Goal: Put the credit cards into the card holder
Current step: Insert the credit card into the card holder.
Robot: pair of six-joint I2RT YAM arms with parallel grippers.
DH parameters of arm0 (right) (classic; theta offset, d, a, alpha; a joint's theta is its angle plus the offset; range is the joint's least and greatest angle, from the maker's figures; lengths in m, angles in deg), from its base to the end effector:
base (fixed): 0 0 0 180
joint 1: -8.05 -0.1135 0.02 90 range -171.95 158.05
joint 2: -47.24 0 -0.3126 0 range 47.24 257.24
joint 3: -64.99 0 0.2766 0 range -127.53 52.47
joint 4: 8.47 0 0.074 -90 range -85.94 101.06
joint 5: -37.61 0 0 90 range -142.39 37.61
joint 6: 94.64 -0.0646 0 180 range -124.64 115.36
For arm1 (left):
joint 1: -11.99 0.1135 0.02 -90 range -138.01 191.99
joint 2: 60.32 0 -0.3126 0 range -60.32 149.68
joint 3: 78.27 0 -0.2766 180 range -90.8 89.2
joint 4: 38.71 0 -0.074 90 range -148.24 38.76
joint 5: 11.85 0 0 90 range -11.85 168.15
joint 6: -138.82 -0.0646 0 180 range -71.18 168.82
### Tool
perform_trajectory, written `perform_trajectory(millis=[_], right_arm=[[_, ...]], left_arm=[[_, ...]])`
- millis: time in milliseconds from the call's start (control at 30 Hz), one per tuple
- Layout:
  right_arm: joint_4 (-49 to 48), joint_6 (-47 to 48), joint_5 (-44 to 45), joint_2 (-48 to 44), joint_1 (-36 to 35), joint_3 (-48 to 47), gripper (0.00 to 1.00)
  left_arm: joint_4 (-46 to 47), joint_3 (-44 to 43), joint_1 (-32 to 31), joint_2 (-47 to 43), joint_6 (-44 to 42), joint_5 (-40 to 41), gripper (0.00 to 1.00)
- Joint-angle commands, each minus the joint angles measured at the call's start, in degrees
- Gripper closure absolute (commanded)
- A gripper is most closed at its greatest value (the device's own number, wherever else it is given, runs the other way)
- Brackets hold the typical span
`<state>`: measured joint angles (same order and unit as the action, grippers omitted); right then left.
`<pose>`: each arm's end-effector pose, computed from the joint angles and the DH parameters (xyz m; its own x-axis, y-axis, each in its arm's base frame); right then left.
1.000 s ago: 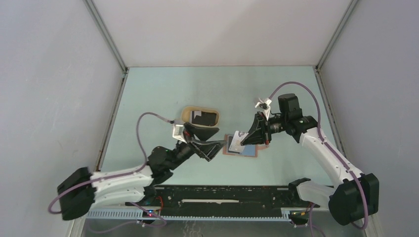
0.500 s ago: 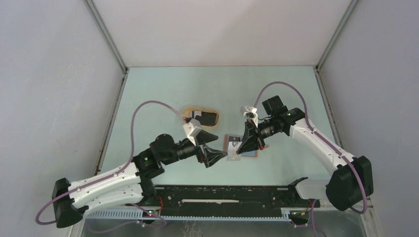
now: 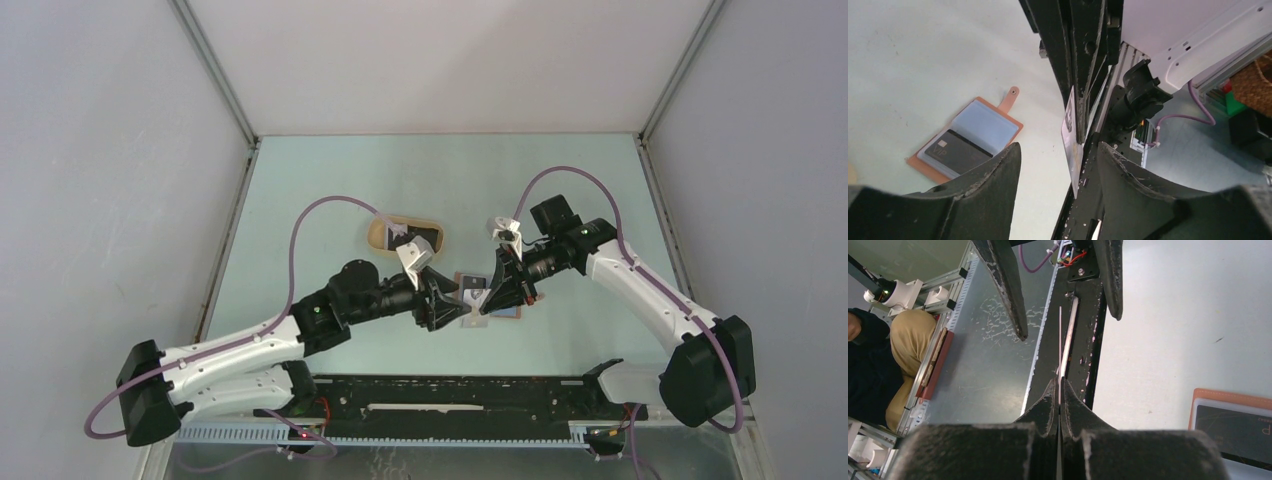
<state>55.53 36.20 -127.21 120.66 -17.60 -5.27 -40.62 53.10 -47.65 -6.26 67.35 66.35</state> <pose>0.1914 0.1611 0.3141 -0.3336 -0.3501 -0.8753 -0.8845 -0.2050 0.4191 0.1139 -0.2207 0.3229 -0.3622 0.0029 -0.9321 0.8775 0.3382 -0.3400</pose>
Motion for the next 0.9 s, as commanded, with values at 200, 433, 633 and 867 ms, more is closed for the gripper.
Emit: perform_trajectory(millis=[200, 433, 633, 867], right_arm=[[1.10, 1.87, -0.36, -0.30, -0.54, -2.48, 1.00], [1.24, 1.98, -0.17, -0.16, -0.54, -2.47, 1.00], [1.53, 2.32, 3.21, -0.74, -0.20, -2.74, 0.42], [-3.72, -5.01, 11.25, -5.65, 7.56, -1.01, 0.34]], left_arm=[[7.95, -2.36, 0.99, 2.72, 3.79, -4.04, 0.47], [9.41, -3.24, 2.30, 5.72, 5.25, -8.05, 0.98], [13.21, 1.33, 6.29, 4.67, 9.72, -8.12, 1.00], [17.83, 6.08, 10.98, 7.17, 13.84, -6.73, 1.00]])
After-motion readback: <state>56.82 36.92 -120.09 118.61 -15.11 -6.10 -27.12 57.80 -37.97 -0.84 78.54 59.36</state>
